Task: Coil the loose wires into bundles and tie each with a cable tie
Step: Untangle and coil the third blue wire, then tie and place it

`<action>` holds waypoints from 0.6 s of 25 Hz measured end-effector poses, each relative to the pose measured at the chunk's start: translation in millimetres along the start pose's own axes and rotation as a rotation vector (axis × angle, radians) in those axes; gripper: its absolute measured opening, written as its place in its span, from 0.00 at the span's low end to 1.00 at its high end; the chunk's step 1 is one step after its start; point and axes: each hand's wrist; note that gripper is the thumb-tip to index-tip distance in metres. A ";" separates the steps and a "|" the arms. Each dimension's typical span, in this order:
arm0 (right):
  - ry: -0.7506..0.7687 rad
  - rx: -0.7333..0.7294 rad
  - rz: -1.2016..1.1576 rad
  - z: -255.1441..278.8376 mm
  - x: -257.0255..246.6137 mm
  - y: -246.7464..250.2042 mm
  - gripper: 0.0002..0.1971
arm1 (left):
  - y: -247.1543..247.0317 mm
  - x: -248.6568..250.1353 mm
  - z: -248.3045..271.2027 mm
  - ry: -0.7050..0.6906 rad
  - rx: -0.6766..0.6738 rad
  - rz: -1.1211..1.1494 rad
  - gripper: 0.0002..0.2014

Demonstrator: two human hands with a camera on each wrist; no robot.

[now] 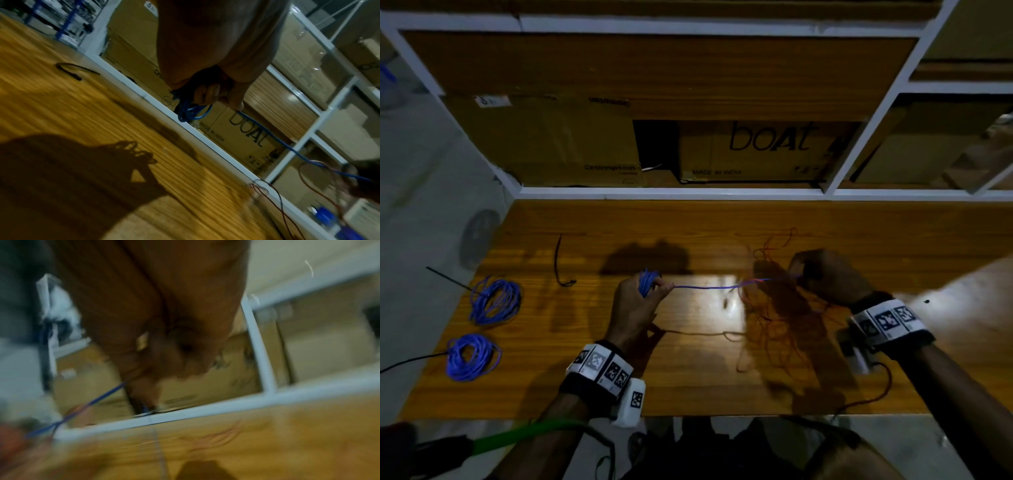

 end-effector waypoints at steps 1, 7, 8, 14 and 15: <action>-0.021 0.053 0.076 0.3 9.7 6.7 0.10 | 3.2 -2.3 -0.8 0.010 0.016 0.011 0.07; -0.206 0.153 0.322 18.3 41.6 29.8 0.10 | 18.4 -14.5 -1.8 0.095 0.084 0.054 0.08; -0.266 0.186 0.373 20.5 44.5 34.3 0.14 | 20.3 -16.4 -3.2 0.098 0.092 0.078 0.08; -0.583 0.074 -0.176 8.3 54.5 43.3 0.20 | 10.9 -19.9 4.4 0.092 0.098 0.130 0.08; -0.613 0.106 -0.325 7.3 50.9 42.6 0.19 | 8.5 -18.9 6.0 0.099 0.096 0.133 0.08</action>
Point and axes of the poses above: each hand's wrist, its own z-axis away from the middle knuckle, its own y-axis out of the back of the hand, x = y × z, and after that the axes turned 10 degrees about y, right-handed
